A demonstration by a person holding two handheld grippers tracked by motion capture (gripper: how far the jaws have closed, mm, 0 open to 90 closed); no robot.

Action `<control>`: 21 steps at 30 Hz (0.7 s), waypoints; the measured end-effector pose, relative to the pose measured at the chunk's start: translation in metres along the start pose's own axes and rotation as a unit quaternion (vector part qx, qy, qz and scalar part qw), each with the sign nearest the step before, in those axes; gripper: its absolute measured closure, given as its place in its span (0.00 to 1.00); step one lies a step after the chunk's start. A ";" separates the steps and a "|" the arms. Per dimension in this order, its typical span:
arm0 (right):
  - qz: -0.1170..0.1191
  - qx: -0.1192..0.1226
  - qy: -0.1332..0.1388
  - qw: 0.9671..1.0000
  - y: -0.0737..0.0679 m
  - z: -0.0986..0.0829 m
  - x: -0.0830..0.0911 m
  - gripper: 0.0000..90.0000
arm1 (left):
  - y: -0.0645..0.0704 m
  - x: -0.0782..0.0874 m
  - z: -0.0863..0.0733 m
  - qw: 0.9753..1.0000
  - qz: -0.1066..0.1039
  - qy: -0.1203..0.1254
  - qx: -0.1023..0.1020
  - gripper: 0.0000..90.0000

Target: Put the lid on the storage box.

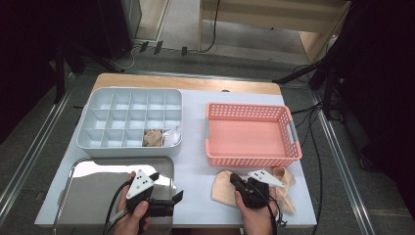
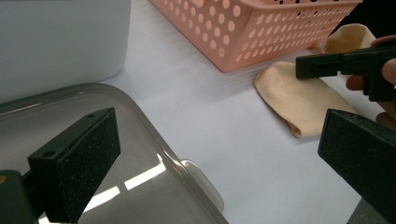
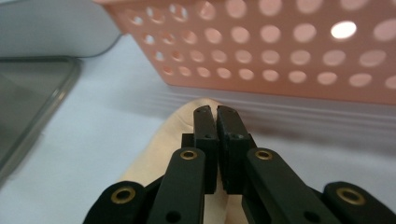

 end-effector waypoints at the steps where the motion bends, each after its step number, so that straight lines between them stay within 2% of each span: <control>1: 0.001 0.006 0.012 1.000 -0.008 0.002 0.006 0.98 | 0.000 0.000 0.000 1.000 0.000 0.001 -0.001 0.00; 2: 0.001 0.006 0.012 1.000 -0.008 0.002 0.006 0.98 | 0.000 0.000 0.000 1.000 0.000 0.001 -0.001 0.00; 4: 0.009 0.021 0.031 0.999 -0.018 0.004 0.011 0.98 | 0.000 0.000 0.000 1.000 -0.001 0.001 0.000 0.00; 5: 0.021 0.038 0.041 0.998 -0.032 0.004 0.016 0.97 | 0.000 0.000 0.000 1.000 0.000 0.001 0.000 0.00; 6: 0.029 0.050 0.045 0.997 -0.040 0.004 0.018 0.97 | 0.000 0.000 0.000 1.000 -0.001 -0.003 -0.001 0.00; 10: 0.054 0.085 0.044 0.994 -0.062 -0.003 0.022 0.97 | 0.002 -0.001 -0.001 1.000 -0.004 -0.008 -0.004 0.00; 12: 0.058 0.090 0.041 0.993 -0.065 -0.005 0.023 0.97 | 0.003 -0.003 -0.003 1.000 -0.012 -0.018 -0.007 0.00; 13: 0.066 0.090 0.041 0.993 -0.066 -0.007 0.023 0.97 | 0.004 -0.005 -0.004 0.999 -0.020 -0.028 -0.010 0.00; 15: 0.068 0.088 0.041 0.993 -0.066 -0.007 0.023 0.97 | 0.007 -0.009 -0.006 0.998 -0.043 -0.045 -0.014 0.00; 16: 0.070 0.086 0.044 0.993 -0.064 -0.006 0.022 0.97 | 0.009 -0.011 -0.007 0.997 -0.051 -0.052 -0.019 0.04; 19: 0.073 0.085 0.045 0.993 -0.064 -0.005 0.022 0.97 | 0.019 -0.016 -0.010 0.997 -0.033 -0.055 -0.054 0.09; 21: 0.075 0.088 0.048 0.992 -0.064 -0.004 0.023 0.97 | 0.023 -0.021 -0.011 0.995 -0.034 -0.064 -0.067 0.09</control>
Point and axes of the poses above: each handheld gripper's, and its own axes: x roughly backward along the jaws, z roughly out of its top, y roughly to its right, the point moved 1 cm from there along -x, roughly forward along the jaws, and after that the axes turned 15 degrees about x, right-handed, at the moved point
